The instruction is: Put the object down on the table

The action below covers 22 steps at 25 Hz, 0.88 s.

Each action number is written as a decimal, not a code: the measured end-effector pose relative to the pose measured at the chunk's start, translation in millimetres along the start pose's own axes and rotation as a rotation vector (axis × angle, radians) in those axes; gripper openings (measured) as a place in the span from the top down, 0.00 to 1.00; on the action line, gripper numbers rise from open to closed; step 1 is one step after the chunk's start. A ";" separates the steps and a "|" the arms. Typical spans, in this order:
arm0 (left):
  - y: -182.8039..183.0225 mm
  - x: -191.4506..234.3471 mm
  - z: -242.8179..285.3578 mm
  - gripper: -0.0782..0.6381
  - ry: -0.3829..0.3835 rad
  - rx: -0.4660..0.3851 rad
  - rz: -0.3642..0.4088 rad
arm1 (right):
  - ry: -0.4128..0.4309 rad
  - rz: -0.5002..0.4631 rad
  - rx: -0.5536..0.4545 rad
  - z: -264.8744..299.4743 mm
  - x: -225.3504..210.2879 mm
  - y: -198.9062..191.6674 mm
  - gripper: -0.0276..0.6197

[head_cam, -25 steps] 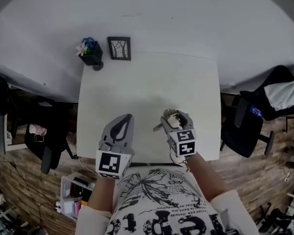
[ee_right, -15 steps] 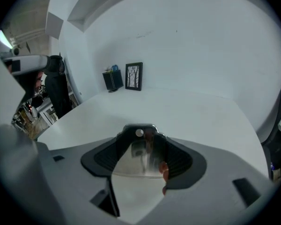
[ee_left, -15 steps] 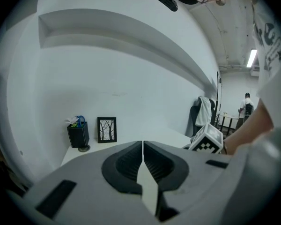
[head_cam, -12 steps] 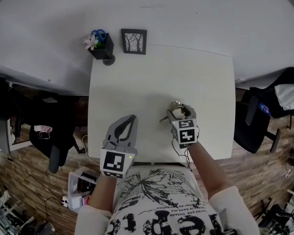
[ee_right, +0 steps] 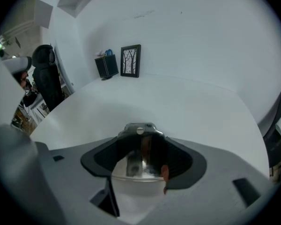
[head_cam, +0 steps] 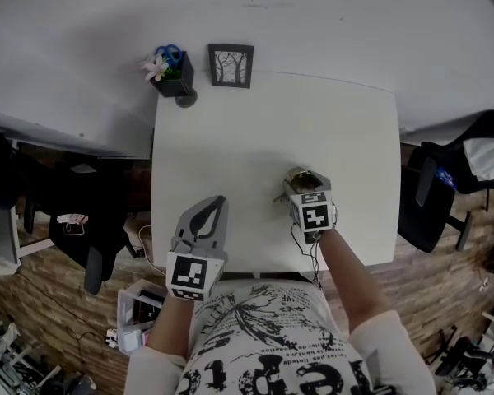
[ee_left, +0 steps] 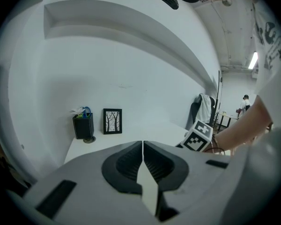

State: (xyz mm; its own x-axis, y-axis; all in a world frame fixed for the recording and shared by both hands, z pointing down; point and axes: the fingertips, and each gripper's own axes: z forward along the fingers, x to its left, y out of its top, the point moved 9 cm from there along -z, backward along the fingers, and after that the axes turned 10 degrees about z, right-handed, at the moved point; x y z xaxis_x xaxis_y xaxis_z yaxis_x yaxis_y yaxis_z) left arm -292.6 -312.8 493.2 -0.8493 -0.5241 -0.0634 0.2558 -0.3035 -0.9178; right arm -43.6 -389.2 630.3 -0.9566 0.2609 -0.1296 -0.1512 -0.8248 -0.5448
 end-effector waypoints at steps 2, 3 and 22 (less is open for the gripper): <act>-2.0 0.1 -0.1 0.87 -0.007 0.003 -0.004 | -0.005 0.002 0.037 3.1 1.2 2.2 0.52; -3.0 -0.5 -0.4 0.87 -0.010 0.004 -0.006 | -0.009 0.000 0.057 4.3 0.8 2.7 0.52; 52.2 -19.0 -4.9 0.87 -0.016 -0.126 0.033 | 0.173 -0.006 -0.451 -119.2 20.3 54.8 0.68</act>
State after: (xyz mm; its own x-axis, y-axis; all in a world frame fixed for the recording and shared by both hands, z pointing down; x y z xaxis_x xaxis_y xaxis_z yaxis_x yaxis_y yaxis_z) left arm -265.4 -314.8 444.6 -0.8336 -0.5451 -0.0893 0.2230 -0.1842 -0.9573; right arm -41.7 -369.3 499.1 -0.8947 0.3765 -0.2403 0.0027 -0.5335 -0.8458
